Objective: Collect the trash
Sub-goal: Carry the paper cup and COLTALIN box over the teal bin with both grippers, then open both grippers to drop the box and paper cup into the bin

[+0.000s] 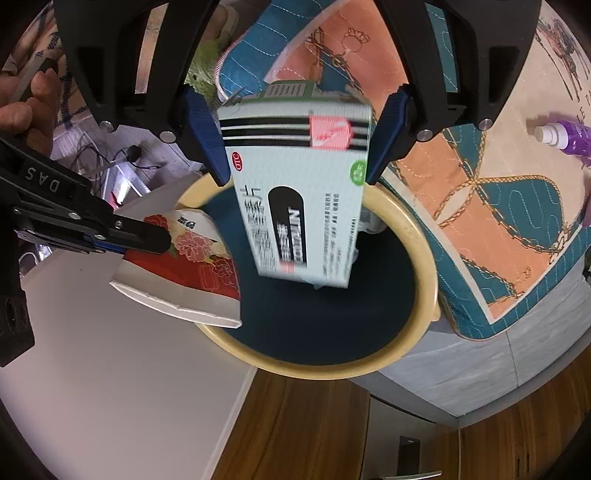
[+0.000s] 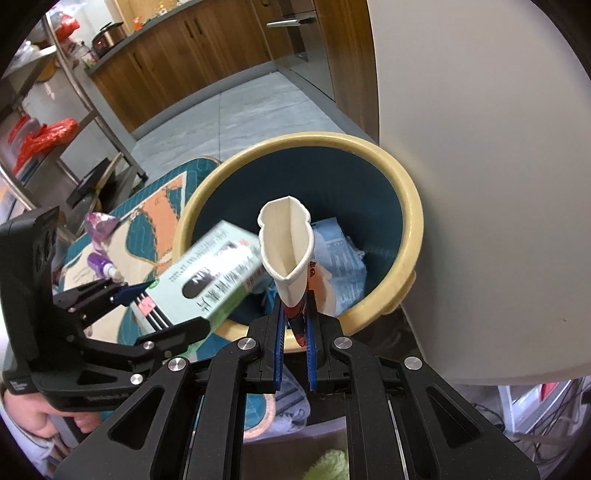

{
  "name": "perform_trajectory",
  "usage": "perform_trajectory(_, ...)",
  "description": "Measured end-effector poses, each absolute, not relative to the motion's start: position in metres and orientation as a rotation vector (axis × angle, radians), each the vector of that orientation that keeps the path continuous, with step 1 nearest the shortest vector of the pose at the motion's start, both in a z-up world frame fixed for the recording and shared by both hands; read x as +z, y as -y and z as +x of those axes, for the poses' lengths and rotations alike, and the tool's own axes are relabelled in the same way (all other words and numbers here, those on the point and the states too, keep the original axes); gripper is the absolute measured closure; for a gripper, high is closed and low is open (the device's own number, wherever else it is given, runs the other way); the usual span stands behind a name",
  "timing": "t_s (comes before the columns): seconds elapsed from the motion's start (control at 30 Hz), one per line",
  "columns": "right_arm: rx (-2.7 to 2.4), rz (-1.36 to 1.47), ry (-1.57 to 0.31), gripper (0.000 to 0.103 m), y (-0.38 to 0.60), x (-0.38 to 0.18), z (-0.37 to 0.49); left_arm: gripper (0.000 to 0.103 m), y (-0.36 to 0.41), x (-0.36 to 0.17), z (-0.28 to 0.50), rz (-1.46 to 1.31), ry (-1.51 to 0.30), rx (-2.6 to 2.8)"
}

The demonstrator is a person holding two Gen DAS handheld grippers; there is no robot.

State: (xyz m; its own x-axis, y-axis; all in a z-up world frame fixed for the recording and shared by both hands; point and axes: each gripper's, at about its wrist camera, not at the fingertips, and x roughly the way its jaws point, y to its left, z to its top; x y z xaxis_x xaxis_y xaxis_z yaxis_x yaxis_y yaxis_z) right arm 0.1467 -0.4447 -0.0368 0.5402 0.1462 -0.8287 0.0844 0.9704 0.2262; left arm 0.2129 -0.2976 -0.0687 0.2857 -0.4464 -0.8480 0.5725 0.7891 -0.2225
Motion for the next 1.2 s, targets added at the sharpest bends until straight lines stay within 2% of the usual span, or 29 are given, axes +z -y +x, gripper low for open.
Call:
perform_trajectory(0.6,0.047,0.299,-0.996,0.088,0.445,-0.034,0.15,0.027,0.286,-0.045,0.207,0.082,-1.033,-0.697)
perform_trajectory(0.7,0.047,0.303,-0.991,0.086,0.446,-0.032,0.151,0.027,0.28,-0.043,0.207,0.066,-1.032,-0.685)
perform_trajectory(0.77,0.045,0.306,-0.986,0.08,0.447,-0.031,0.151,0.027,0.274,-0.043,0.208,0.057,-1.034,-0.676)
perform_trajectory(1.03,0.052,0.319,-0.958,0.077,0.443,-0.023,0.153,0.027,0.247,-0.044,0.209,0.039,-1.042,-0.623)
perform_trajectory(1.2,0.084,0.309,-0.94,0.07,0.428,-0.017,0.158,0.021,0.225,-0.041,0.208,0.03,-1.034,-0.578)
